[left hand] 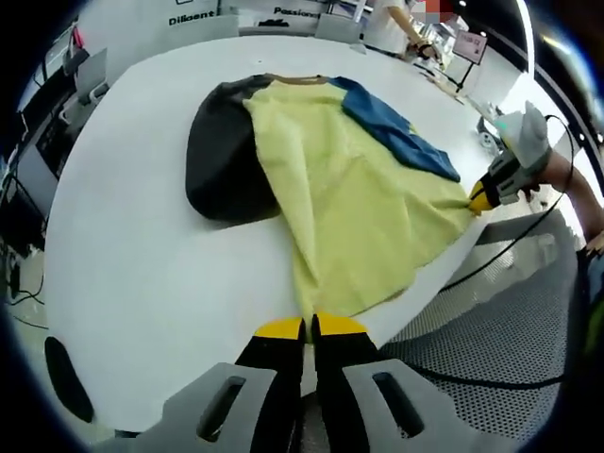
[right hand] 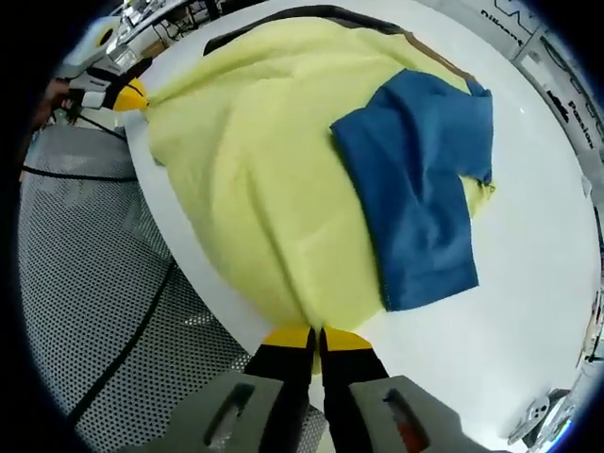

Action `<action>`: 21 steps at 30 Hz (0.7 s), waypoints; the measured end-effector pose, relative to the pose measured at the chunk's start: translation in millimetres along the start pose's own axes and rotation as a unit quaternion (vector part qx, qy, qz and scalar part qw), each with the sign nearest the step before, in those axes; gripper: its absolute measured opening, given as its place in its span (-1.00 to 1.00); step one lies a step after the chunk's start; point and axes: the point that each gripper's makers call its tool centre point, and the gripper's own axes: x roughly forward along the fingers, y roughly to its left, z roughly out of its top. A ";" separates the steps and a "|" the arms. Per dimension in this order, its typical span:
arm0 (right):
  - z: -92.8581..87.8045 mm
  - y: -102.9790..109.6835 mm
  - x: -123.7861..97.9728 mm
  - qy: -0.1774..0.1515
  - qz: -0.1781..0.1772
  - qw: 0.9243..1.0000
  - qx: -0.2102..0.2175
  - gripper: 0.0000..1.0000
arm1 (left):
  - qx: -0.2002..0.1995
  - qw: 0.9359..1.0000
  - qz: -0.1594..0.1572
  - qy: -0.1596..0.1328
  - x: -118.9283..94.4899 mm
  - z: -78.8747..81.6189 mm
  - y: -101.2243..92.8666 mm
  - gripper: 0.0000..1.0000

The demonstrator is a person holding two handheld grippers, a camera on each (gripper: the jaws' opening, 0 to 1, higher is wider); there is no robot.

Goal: Fold the garment on the visible template until the final outline fits inside the template.

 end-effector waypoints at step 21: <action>-12.8 -12.7 -2.3 0.021 -0.018 0.999 0.040 -1.00 | -0.067 0.997 0.003 0.032 -1.1 -12.5 -0.5 -1.00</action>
